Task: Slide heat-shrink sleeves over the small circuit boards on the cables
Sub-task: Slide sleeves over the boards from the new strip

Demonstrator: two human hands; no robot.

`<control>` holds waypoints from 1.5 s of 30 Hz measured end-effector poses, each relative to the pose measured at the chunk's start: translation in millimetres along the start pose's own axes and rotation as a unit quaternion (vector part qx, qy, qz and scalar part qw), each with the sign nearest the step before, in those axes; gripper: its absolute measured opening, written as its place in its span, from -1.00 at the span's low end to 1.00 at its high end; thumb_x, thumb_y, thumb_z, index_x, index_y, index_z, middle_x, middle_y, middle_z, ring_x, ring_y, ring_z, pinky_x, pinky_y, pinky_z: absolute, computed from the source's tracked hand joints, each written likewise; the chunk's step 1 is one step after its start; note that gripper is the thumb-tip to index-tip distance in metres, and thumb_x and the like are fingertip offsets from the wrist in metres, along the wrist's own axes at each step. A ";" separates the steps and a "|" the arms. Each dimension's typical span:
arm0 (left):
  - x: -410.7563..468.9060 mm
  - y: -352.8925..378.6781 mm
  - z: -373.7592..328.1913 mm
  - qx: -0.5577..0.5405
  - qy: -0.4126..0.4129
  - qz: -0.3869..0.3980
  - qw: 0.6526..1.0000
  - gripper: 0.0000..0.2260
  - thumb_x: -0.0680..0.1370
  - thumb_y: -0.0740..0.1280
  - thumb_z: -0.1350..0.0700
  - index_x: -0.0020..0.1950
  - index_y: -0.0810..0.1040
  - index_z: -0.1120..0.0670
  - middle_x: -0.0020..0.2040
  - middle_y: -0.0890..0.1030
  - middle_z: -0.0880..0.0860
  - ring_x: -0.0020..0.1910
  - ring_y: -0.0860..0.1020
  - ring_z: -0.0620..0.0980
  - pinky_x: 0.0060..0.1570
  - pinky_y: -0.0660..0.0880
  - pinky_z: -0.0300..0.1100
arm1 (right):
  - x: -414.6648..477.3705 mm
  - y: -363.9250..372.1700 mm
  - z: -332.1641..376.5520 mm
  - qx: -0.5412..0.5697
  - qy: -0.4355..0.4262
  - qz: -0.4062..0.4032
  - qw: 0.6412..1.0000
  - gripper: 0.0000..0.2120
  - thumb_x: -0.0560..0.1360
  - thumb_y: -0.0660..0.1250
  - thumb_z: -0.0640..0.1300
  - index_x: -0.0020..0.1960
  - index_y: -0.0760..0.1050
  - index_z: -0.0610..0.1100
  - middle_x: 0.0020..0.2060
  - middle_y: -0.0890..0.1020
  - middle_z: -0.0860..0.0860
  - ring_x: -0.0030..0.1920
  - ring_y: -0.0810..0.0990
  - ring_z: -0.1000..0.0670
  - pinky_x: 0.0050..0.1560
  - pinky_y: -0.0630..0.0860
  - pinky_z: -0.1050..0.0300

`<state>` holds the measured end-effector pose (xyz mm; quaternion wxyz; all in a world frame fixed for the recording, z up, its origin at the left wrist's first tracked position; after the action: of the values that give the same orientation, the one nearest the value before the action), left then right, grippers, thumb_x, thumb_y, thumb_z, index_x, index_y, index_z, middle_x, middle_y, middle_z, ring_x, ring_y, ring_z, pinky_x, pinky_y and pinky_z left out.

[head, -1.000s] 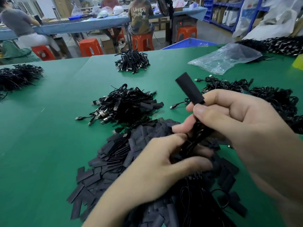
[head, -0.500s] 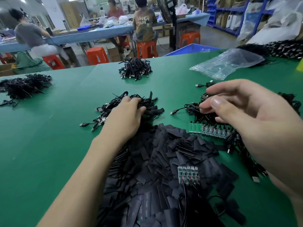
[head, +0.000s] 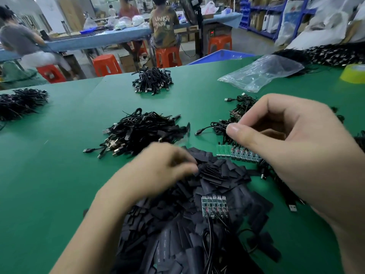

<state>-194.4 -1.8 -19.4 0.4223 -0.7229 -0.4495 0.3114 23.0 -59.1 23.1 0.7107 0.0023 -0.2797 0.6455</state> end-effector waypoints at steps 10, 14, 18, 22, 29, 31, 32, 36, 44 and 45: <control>-24.3 49.2 -15.2 -0.200 -0.038 0.047 0.978 -0.80 0.43 0.61 0.11 -0.04 0.64 -0.02 -0.27 0.65 -0.10 -0.31 0.59 -0.15 -0.06 0.61 -0.12 | -1.8 8.7 3.0 -0.131 0.034 0.163 0.977 -0.89 0.29 0.48 0.11 -0.29 0.66 0.10 -0.32 0.68 0.26 -0.25 0.63 0.25 -0.20 0.44 0.49; -34.5 25.8 -14.1 -0.364 -0.011 0.095 0.926 -0.77 0.41 0.60 0.25 0.00 0.67 0.07 -0.28 0.67 0.00 -0.33 0.59 -0.09 -0.20 0.55 -0.24 | -5.3 12.3 -4.2 -0.169 0.094 0.311 0.931 -0.66 0.24 0.47 0.32 -0.08 0.66 0.17 -0.17 0.69 0.34 -0.13 0.64 0.32 -0.02 0.51 0.41; -47.5 9.8 -16.8 -0.441 0.006 0.093 0.892 -0.80 0.38 0.59 0.27 -0.06 0.68 0.11 -0.28 0.69 0.08 -0.37 0.63 -0.05 -0.27 0.57 -0.30 | -6.9 14.3 -1.1 -0.157 0.081 0.400 0.899 -0.65 0.28 0.40 0.38 -0.10 0.65 0.18 -0.24 0.69 0.16 -0.23 0.65 0.13 -0.12 0.56 0.11; -57.0 -1.6 -19.7 -0.458 0.010 0.098 0.884 -0.85 0.35 0.60 0.22 -0.14 0.73 0.06 -0.28 0.71 0.11 -0.36 0.64 -0.06 -0.25 0.59 -0.30 | -5.0 13.4 1.4 -0.092 0.039 0.392 0.915 -0.72 0.35 0.42 0.31 -0.15 0.66 0.13 -0.31 0.66 0.03 -0.29 0.61 -0.07 -0.23 0.56 -0.03; -64.2 -12.9 -26.1 -0.479 0.023 0.082 0.874 -0.89 0.34 0.55 0.22 -0.16 0.73 0.11 -0.36 0.65 0.09 -0.42 0.59 -0.09 -0.30 0.55 -0.33 | -5.6 9.9 7.3 -0.025 -0.018 0.366 0.930 -0.77 0.42 0.45 0.26 -0.16 0.66 0.11 -0.34 0.68 0.06 -0.33 0.66 0.03 -0.31 0.57 0.05; -65.4 -13.6 -28.0 -0.493 0.031 0.080 0.866 -0.90 0.34 0.54 0.24 -0.17 0.73 0.10 -0.39 0.64 0.06 -0.44 0.58 -0.10 -0.30 0.55 -0.33 | -5.5 7.6 7.5 -0.008 -0.031 0.361 0.932 -0.79 0.42 0.46 0.23 -0.17 0.66 0.10 -0.35 0.68 0.04 -0.34 0.66 0.01 -0.35 0.55 0.06; -65.7 -13.9 -28.7 -0.498 0.037 0.082 0.862 -0.90 0.35 0.54 0.24 -0.18 0.73 0.09 -0.40 0.64 0.05 -0.44 0.58 -0.11 -0.31 0.55 -0.33 | -5.2 6.7 7.0 -0.005 -0.038 0.361 0.932 -0.81 0.42 0.47 0.21 -0.17 0.67 0.10 -0.35 0.68 0.02 -0.35 0.66 -0.02 -0.37 0.53 0.04; -67.6 -14.7 -31.5 -0.522 0.059 0.099 0.845 -0.84 0.36 0.58 0.31 -0.19 0.73 0.06 -0.39 0.66 0.01 -0.43 0.62 -0.12 -0.31 0.56 -0.33 | -2.6 4.9 5.2 0.060 -0.031 0.375 0.925 -0.84 0.44 0.51 0.15 -0.17 0.67 0.08 -0.34 0.68 -0.01 -0.35 0.65 -0.02 -0.38 0.54 0.12; -66.4 -16.8 -21.5 -0.554 0.070 0.095 0.824 -0.91 0.36 0.49 0.23 -0.21 0.73 0.05 -0.36 0.68 0.04 -0.39 0.65 -0.11 -0.29 0.58 -0.33 | -8.4 21.0 -2.2 -0.031 0.046 0.511 0.858 -0.93 0.47 0.53 0.07 -0.14 0.68 0.11 -0.25 0.73 0.15 -0.23 0.70 0.15 -0.14 0.64 0.16; -66.1 -17.5 -19.2 -0.557 0.068 0.077 0.824 -0.91 0.36 0.49 0.22 -0.21 0.73 0.05 -0.36 0.68 0.05 -0.38 0.66 -0.08 -0.27 0.59 -0.30 | -10.4 24.4 -2.4 -0.062 0.054 0.520 0.850 -0.91 0.47 0.52 0.10 -0.11 0.68 0.11 -0.22 0.73 0.17 -0.21 0.70 0.17 -0.11 0.64 0.14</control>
<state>-211.7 -64.3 9.6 -0.0480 -0.8870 -0.4591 -0.0101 1.5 -63.7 8.1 0.2834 -0.2227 -0.2405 0.9013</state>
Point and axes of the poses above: each hand's wrist, its own x-axis towards the middle knuckle, its own y-axis out of the palm, z = x × y, the point moved 1 cm from there along x, towards the middle knuckle
